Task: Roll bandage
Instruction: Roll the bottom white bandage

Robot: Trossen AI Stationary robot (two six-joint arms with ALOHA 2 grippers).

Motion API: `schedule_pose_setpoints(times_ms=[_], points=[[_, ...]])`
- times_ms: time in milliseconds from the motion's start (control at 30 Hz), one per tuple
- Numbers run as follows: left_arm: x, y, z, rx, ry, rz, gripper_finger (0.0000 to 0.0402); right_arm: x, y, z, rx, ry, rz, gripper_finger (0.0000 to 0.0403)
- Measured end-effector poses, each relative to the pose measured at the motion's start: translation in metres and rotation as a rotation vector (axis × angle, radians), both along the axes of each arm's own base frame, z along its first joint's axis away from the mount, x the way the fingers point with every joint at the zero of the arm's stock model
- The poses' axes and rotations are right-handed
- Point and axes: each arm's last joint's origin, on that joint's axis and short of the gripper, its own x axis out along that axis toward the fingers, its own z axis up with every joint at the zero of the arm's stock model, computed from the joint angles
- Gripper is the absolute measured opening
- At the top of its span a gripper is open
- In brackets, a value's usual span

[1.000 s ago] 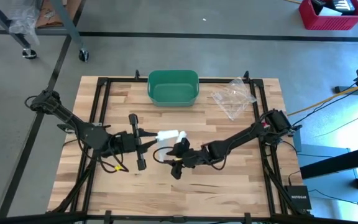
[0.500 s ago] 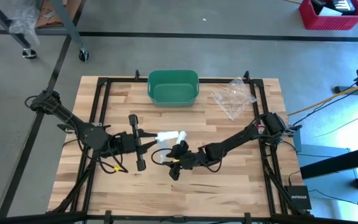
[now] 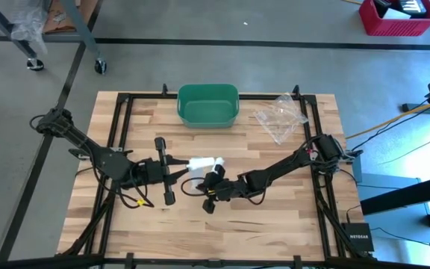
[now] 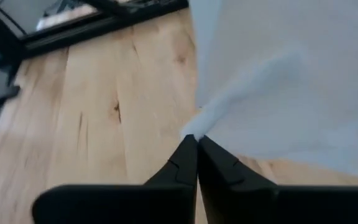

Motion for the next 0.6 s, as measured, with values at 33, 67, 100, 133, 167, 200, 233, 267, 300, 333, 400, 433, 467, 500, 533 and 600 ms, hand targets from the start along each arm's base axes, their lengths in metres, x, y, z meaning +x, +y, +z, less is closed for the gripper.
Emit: schedule_pose_setpoints(times_ms=[33, 67, 100, 133, 167, 200, 233, 267, 300, 333, 400, 433, 467, 500, 533, 600], points=[[0.0, 0.0, 0.0, -0.001, 0.0, 0.0, 0.0041, 0.0, 0.0, -0.001, -0.014, 0.008, 0.01, 0.0011], [0.0, 0.0, 0.0, -0.001, 0.0, 0.0, 0.0041, -0.001, 0.0, -0.001, -0.024, 0.02, 0.018, 0.0013], [0.0, 0.0, 0.0, 0.0, 0.001, 0.0, 0.0041, -0.001, 0.0, -0.002, -0.029, 0.029, 0.02, 0.0015], [0.0, 0.0, 0.0, -0.001, 0.001, -0.002, 0.0041, -0.002, -0.001, -0.002, -0.033, 0.038, 0.021, 0.0015], [0.0, -0.001, 0.0, 0.0, 0.001, -0.004, 0.0041, -0.003, -0.001, -0.001, -0.039, 0.046, 0.023, 0.001], [-0.001, -0.002, 0.0, 0.002, 0.002, -0.007, 0.0041, -0.004, -0.001, 0.001, -0.053, 0.052, 0.031, 0.0006], [-0.002, -0.003, 0.0, 0.007, 0.003, -0.011, 0.0041, -0.005, -0.002, 0.004, -0.069, 0.059, 0.038, 0.0005], [-0.003, -0.005, 0.0, 0.012, 0.004, -0.017, 0.0041, -0.008, -0.002, 0.007, -0.088, 0.071, 0.04, 0.0005], [-0.004, -0.006, 0.0, 0.016, 0.003, -0.025, 0.0041, -0.011, -0.003, 0.011, -0.104, 0.088, 0.033, 0.0007], [-0.005, -0.009, 0.0, 0.021, 0.004, -0.035, 0.0041, -0.014, -0.005, 0.015, -0.124, 0.107, 0.023, 0.0006], [-0.01, -0.014, 0.002, 0.023, -0.004, -0.061, 0.0041, -0.022, -0.009, 0.026, -0.179, 0.143, 0.0, 0.0004], [-0.014, -0.016, 0.003, 0.024, -0.008, -0.075, 0.0041, -0.026, -0.011, 0.032, -0.204, 0.162, -0.012, 0.0004], [-0.018, -0.019, 0.005, 0.022, -0.014, -0.092, 0.0041, -0.031, -0.013, 0.037, -0.228, 0.187, -0.02, 0.0004], [-0.023, -0.021, 0.008, 0.013, -0.025, -0.11, 0.0041, -0.036, -0.015, 0.04, -0.249, 0.222, -0.022, 0.0004], [-0.028, -0.024, 0.01, -0.003, -0.037, -0.131, 0.0041, -0.041, -0.017, 0.042, -0.271, 0.257, -0.029, 0.0004], [-0.041, -0.029, 0.016, -0.039, -0.062, -0.181, 0.0041, -0.052, -0.021, 0.044, -0.312, 0.35, -0.04, 0.0003]])
